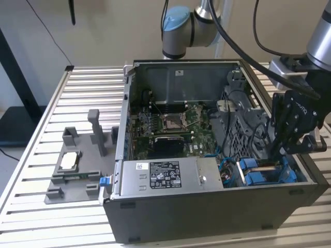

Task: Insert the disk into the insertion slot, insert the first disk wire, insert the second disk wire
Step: 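Insert the first disk wire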

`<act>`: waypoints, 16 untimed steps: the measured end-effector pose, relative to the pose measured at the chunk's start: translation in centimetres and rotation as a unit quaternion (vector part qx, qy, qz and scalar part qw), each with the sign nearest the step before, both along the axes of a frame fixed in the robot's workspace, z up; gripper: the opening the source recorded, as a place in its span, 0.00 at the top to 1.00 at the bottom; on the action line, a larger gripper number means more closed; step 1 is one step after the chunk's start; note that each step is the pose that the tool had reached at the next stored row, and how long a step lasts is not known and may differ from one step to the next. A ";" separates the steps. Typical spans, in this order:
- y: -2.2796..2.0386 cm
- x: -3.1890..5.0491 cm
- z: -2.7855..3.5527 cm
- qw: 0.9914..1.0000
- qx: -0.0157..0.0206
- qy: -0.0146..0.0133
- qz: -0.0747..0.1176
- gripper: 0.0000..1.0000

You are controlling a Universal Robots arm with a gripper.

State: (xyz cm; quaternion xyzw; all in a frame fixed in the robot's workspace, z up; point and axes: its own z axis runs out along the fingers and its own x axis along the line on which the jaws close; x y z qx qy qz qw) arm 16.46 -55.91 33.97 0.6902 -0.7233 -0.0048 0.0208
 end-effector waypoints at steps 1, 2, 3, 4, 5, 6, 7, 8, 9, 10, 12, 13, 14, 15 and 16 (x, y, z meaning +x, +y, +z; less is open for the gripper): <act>-0.01 0.00 -0.08 1.000 0.000 0.000 0.000 0.81; -0.01 0.00 -0.09 1.000 0.000 0.000 0.000 0.81; -0.01 0.00 -0.09 1.000 0.000 0.000 0.000 0.81; -0.01 0.00 -0.09 1.000 0.000 0.000 0.000 0.81; 0.00 0.00 -0.11 1.000 0.000 0.000 0.000 0.81; 0.00 0.00 -0.14 1.000 0.000 0.000 0.000 0.81; 0.00 0.00 -0.23 1.000 0.000 0.000 0.000 0.81; 0.00 0.00 -0.32 1.000 0.000 0.000 0.000 0.81; -0.01 0.00 -0.41 1.000 0.000 0.000 0.000 0.81; -0.01 0.00 -0.49 1.000 -0.001 0.000 0.000 0.81; -0.01 0.00 -0.58 1.000 -0.001 0.000 0.000 0.81; -0.01 0.00 -0.63 1.000 0.000 0.000 0.000 0.81; -0.01 0.00 -0.67 1.000 0.000 0.000 0.000 0.81; -0.01 0.00 -0.68 1.000 0.000 0.000 0.000 0.81; -0.01 0.00 -0.69 1.000 0.000 0.000 0.000 0.81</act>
